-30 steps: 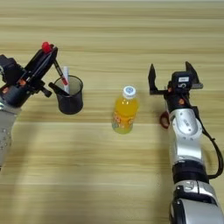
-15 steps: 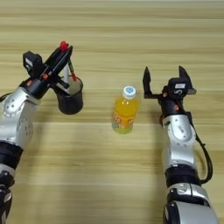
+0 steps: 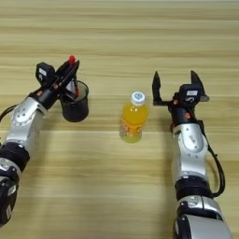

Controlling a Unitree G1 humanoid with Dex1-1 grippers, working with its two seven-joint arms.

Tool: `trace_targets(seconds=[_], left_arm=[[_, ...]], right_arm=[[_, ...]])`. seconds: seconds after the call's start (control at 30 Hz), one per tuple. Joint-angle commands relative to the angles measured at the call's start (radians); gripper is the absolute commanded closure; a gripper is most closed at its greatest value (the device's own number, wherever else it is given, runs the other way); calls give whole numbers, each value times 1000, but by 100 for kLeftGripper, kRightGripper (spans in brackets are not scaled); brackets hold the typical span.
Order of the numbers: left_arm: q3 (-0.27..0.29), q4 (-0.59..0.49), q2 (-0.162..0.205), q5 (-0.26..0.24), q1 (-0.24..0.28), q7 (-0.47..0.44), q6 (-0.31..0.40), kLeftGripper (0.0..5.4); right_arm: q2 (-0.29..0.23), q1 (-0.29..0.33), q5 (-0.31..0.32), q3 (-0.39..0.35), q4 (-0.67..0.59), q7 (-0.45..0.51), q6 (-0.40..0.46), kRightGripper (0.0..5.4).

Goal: Move the objects on the table

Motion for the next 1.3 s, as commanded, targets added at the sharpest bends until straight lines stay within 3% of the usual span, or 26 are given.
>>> trace_targets(seconds=[0.03,0.2,0.47,0.8,0.93,1.03,1.3], left_arm=[[5,56,2,28,-26,7,-10,494],[14,93,3,42,-35,17,-10,494],[26,100,-4,34,-42,13,-14,382],[46,56,-15,16,-42,-5,-31,289],[47,-31,-22,-1,-25,-32,-50,245],[33,-165,-29,-28,13,-67,-28,219],[-106,-580,9,-92,171,-235,169,134]], right_arm=[[4,0,8,0,2,2,-2,0],[3,-3,11,-1,6,3,-1,0],[-3,-9,13,-2,19,5,2,0],[-5,-12,11,0,31,4,-3,0],[-4,-12,11,1,30,4,-3,0],[-4,-12,12,1,31,4,-3,0],[-2,-17,13,-1,39,2,-6,0]])
